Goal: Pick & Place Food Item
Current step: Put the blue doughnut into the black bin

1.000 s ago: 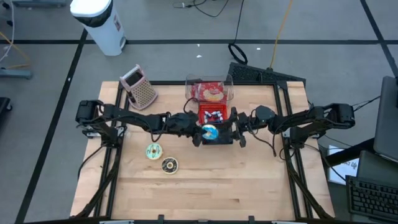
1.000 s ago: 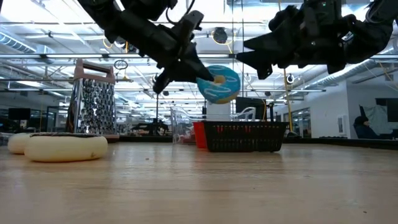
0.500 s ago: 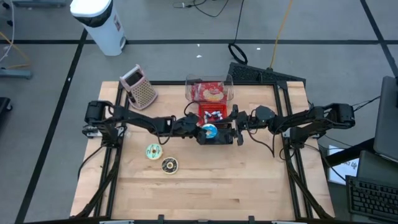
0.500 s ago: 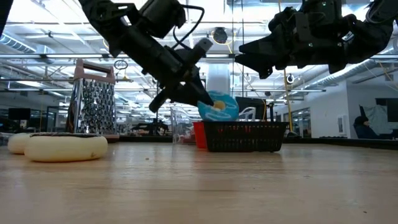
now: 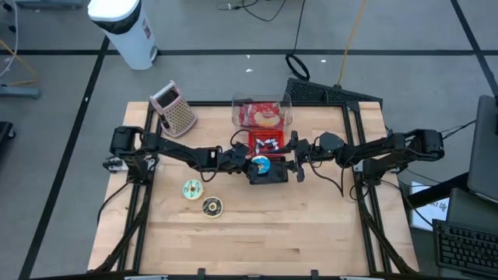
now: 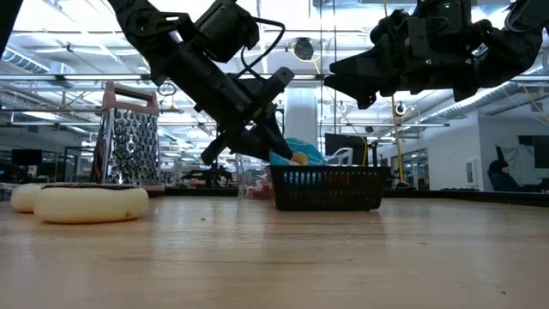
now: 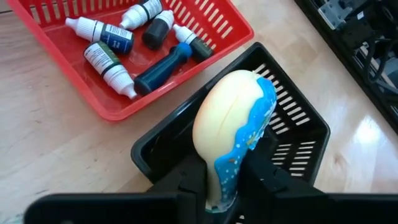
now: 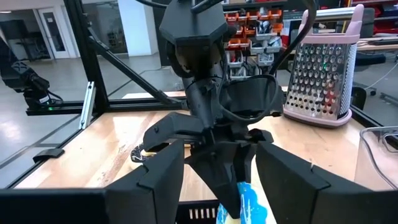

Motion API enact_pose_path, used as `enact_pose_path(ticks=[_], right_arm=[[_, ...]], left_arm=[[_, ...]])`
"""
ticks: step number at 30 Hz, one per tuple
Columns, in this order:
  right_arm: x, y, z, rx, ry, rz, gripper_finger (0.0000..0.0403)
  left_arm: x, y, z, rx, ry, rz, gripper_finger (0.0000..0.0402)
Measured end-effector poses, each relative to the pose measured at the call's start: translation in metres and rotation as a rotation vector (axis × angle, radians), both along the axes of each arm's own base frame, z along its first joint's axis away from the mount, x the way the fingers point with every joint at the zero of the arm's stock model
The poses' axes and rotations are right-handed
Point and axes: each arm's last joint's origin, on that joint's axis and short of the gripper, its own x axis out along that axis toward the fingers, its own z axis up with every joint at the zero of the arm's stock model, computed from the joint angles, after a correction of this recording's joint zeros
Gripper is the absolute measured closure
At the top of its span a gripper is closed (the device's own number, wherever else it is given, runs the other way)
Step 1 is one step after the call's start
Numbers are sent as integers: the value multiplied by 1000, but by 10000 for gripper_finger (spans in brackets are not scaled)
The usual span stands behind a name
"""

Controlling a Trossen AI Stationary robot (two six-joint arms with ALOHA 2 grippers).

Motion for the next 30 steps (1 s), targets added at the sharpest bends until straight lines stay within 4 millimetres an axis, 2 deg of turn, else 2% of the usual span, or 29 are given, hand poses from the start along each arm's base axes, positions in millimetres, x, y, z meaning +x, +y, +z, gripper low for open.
enact_pose_path(ticks=[7, 13, 19, 23, 30], right_arm=[[0, 0, -2, 3, 19, 1, 220], [0, 0, -3, 5, 27, 1, 219], [0, 0, -3, 6, 29, 1, 222], [0, 0, -3, 4, 30, 1, 223], [0, 0, -4, 7, 37, 1, 226]], left_arm=[[-2, 0, -2, 5, 28, -5, 288], [-3, 0, -3, 17, 48, -17, 233], [-3, 3, -3, 18, 58, -109, 187], [-3, 9, 1, -17, 43, -146, 172], [-5, 19, 4, -40, 37, -138, 169]])
